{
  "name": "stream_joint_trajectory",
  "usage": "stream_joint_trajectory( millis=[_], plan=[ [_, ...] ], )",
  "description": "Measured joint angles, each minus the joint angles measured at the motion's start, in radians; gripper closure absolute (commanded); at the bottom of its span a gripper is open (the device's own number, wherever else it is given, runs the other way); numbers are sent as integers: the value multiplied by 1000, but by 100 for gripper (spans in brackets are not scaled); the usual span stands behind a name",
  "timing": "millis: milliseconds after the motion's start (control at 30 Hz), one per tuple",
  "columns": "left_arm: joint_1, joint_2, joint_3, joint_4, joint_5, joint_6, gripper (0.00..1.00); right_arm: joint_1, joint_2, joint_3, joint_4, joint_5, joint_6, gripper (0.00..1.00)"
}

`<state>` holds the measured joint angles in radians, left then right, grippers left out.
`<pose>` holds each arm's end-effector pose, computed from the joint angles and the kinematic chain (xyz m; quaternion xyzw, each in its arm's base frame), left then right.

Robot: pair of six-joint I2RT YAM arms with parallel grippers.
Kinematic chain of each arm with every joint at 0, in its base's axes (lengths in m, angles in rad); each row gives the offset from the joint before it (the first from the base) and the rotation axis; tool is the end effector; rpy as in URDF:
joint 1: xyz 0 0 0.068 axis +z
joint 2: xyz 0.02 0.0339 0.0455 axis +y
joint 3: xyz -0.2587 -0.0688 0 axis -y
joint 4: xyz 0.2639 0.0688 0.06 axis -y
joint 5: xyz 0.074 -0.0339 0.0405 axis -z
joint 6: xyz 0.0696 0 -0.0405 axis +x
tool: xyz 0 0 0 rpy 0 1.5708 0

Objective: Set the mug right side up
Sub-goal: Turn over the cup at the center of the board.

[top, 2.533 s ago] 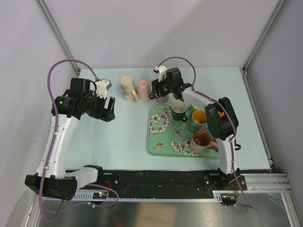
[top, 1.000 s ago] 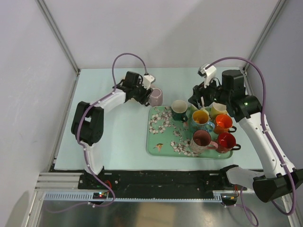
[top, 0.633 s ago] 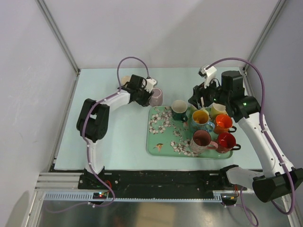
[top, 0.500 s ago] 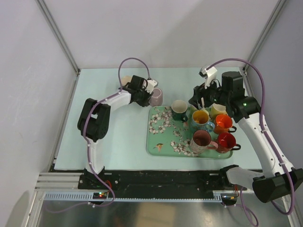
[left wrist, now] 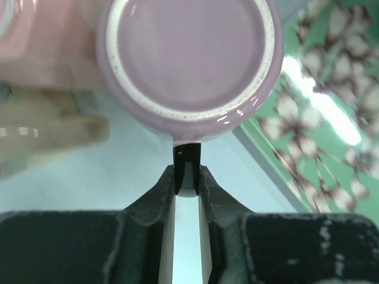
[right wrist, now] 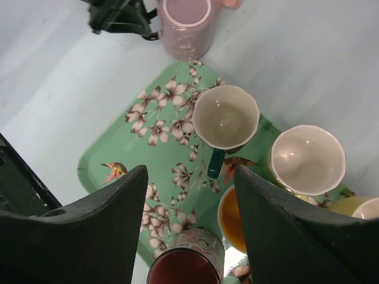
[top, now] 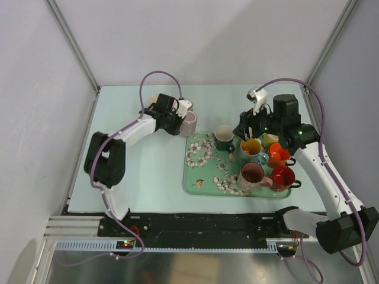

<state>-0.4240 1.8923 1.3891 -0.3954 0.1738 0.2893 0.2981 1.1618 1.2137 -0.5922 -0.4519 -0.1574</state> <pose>0.4058 -0.1964 0.1727 0.3552 0.8713 -0.1039 0.3223 0.2728 0.1156 0.3542 -0.2990 0.8012 0.2282 0.4653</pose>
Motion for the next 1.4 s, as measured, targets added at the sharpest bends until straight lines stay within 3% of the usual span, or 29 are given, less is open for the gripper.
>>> stream_joint_trajectory(
  millis=[200, 367, 533, 733, 900, 1033, 1200, 1400],
  plan=[
    [-2, -227, -135, -133, 8, 20, 100, 10, 28, -6, 43, -23, 11, 35],
    [-4, -373, -195, -297, -39, 139, 100, 24, 40, -12, 67, -37, 16, 35],
    [-5, -468, -199, -492, -182, 359, 100, 28, 41, -40, 100, -48, 34, 35],
    [-20, -541, -266, -642, -469, 631, 100, 31, 41, -95, 135, -57, 71, 34],
    [-59, -500, -348, -730, -729, 779, 98, 34, 40, -112, 157, -61, 91, 34],
    [-92, -336, -359, -795, -887, 776, 97, 35, 34, -125, 168, -62, 106, 34],
    [-127, -118, -291, -875, -956, 672, 92, 33, -5, -155, 169, -61, 106, 34],
    [-171, -32, -182, -922, -911, 564, 68, 16, -68, -196, 166, -61, 106, 33]
  ],
)
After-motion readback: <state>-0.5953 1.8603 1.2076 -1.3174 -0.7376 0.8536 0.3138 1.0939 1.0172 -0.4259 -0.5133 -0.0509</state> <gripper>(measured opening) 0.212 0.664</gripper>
